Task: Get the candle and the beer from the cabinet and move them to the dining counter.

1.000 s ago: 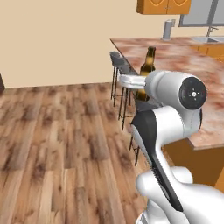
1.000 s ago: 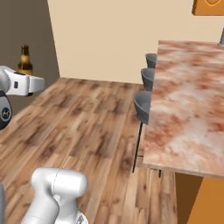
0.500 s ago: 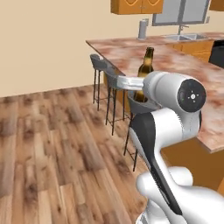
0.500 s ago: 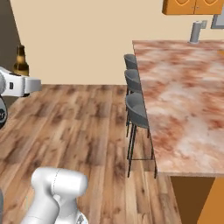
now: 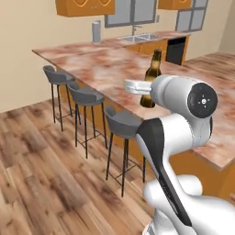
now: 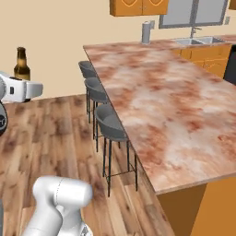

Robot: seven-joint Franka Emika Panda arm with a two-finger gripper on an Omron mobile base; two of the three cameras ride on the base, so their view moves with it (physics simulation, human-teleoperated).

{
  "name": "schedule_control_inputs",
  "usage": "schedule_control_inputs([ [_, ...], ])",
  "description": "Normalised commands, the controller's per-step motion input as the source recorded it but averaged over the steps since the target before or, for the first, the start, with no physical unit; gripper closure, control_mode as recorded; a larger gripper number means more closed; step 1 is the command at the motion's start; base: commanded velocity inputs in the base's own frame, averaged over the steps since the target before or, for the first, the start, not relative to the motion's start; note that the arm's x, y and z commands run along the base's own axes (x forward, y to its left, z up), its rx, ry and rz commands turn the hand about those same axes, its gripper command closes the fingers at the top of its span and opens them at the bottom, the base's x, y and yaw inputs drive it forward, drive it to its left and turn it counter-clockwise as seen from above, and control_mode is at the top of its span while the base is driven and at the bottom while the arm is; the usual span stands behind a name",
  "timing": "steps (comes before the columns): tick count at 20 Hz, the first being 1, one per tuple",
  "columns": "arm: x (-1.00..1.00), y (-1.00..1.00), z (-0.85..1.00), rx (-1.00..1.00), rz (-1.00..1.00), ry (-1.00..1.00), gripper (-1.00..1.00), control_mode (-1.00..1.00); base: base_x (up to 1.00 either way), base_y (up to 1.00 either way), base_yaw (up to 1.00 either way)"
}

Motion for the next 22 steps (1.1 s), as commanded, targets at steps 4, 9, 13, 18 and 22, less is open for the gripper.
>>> schedule_control_inputs([
  [4, 0.0, 0.0, 0.0, 0.0, 0.0, 0.0, 1.0, 1.0, 0.53, 0.5, -0.41],
  [9, 0.0, 0.0, 0.0, 0.0, 0.0, 0.0, 1.0, 1.0, 0.5, 0.52, -0.39],
  [13, 0.0, 0.0, 0.0, 0.0, 0.0, 0.0, 1.0, 1.0, 0.39, 0.6, -0.34],
  [18, 0.0, 0.0, 0.0, 0.0, 0.0, 0.0, 1.0, 1.0, 0.44, 0.55, -0.37],
  [22, 0.0, 0.0, 0.0, 0.0, 0.0, 0.0, 1.0, 1.0, 0.43, 0.34, -0.4],
])
